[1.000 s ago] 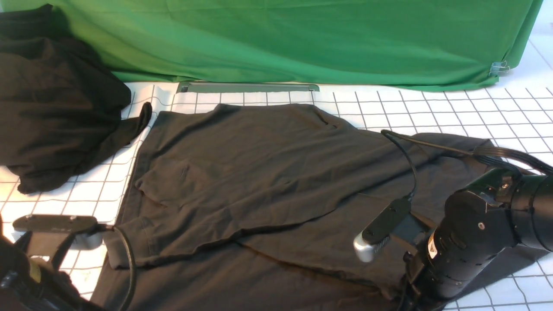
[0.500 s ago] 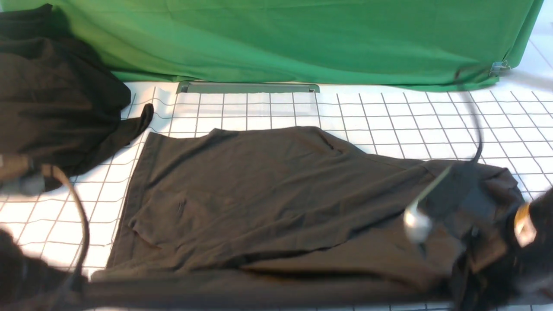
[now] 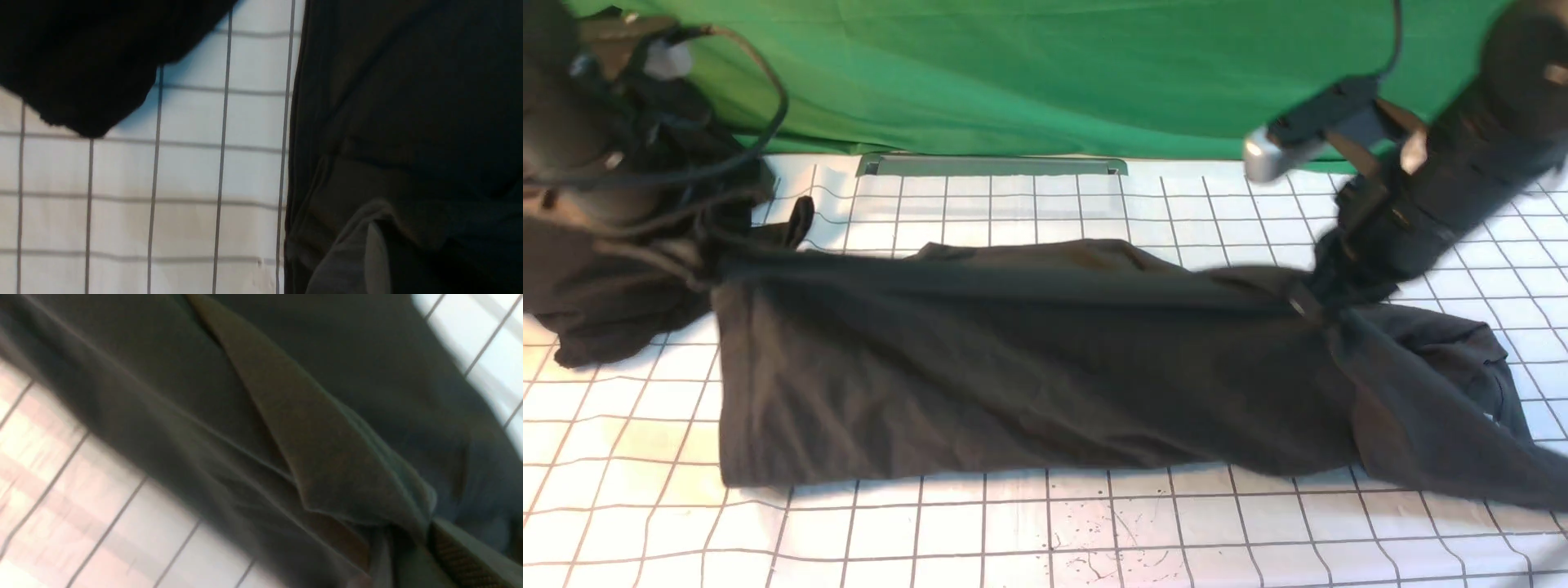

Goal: Fold a long-sleeved shirt over a white checkered tablecloth.
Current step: 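Fold the black garment in half by bringing its near edge over to the far edge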

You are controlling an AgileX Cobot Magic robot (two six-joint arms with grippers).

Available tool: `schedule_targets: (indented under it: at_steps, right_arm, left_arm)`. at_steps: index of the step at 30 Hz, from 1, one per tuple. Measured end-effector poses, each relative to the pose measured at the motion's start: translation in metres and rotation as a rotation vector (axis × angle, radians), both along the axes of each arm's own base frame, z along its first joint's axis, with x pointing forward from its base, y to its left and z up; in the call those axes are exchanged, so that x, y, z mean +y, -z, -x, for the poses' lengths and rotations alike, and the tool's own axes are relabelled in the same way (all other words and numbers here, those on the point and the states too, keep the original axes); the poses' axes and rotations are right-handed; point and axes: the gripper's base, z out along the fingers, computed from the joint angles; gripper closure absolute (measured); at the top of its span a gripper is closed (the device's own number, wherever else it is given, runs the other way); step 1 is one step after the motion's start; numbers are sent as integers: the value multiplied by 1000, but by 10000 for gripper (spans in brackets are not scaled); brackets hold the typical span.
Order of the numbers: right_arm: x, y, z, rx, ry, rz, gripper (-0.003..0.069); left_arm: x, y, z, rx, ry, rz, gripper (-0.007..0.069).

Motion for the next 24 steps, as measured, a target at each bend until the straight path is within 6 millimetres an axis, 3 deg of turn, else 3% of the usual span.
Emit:
schedule_targets:
  at_steps: [7,8,10,16,18,19,21,22,24]
  right_arm:
    - [18,35,-71,-17,-7,18,636]
    - [18,36,-73,-18,-6,19,636]
    - [25,56,-97,-35,-4,16,636]
    - [31,74,-117,-65,-2,12,614]
    - [32,75,-123,-101,-2,6,520]
    - [32,75,-123,-104,-1,5,520]
    - [32,70,-126,-137,-3,4,386]
    - [32,69,-127,-139,-3,5,377]
    - [32,59,-127,-135,-3,11,305]
  left_arm:
    - [9,37,-74,29,-27,-6,610]
    - [10,37,-74,29,-28,-6,610]
    - [15,54,-96,40,-44,-4,610]
    - [17,73,-113,42,-49,-5,607]
    - [17,77,-116,28,-47,-13,585]
    - [17,76,-116,26,-47,-12,579]
    - [20,76,-118,0,-52,-18,520]
    - [20,75,-118,-2,-51,-20,513]
    - [22,75,-120,-17,-51,-35,409]
